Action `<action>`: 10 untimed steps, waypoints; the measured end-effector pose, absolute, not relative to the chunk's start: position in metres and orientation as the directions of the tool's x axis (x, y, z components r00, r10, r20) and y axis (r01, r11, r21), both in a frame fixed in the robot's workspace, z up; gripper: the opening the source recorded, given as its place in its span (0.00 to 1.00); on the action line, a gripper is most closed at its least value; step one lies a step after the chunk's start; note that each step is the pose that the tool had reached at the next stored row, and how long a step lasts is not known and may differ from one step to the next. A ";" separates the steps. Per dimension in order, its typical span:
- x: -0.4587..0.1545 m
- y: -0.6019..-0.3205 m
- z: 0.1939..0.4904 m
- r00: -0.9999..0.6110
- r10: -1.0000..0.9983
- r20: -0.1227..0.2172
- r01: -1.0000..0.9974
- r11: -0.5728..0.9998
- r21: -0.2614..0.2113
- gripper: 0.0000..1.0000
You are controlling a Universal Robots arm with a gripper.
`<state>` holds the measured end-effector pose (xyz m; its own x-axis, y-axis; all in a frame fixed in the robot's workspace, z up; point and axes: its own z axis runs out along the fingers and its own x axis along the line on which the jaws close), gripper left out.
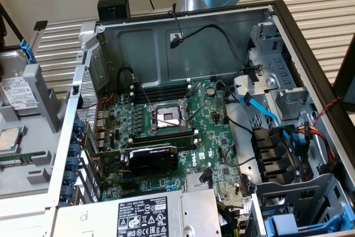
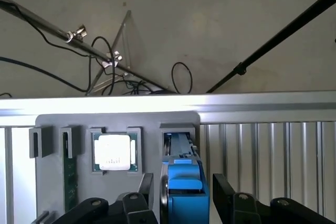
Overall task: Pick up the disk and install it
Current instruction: 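Pick up the disk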
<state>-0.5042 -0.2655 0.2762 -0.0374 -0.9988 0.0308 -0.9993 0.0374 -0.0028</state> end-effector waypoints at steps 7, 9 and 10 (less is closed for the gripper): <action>-0.506 -0.266 0.274 -0.038 -0.999 0.015 -0.999 0.038 -0.014 0.56; -0.506 -0.265 0.274 -0.038 -0.999 0.012 -0.999 0.038 -0.014 0.56; -0.506 -0.265 0.274 -0.038 -0.999 0.012 -0.999 0.038 -0.014 0.56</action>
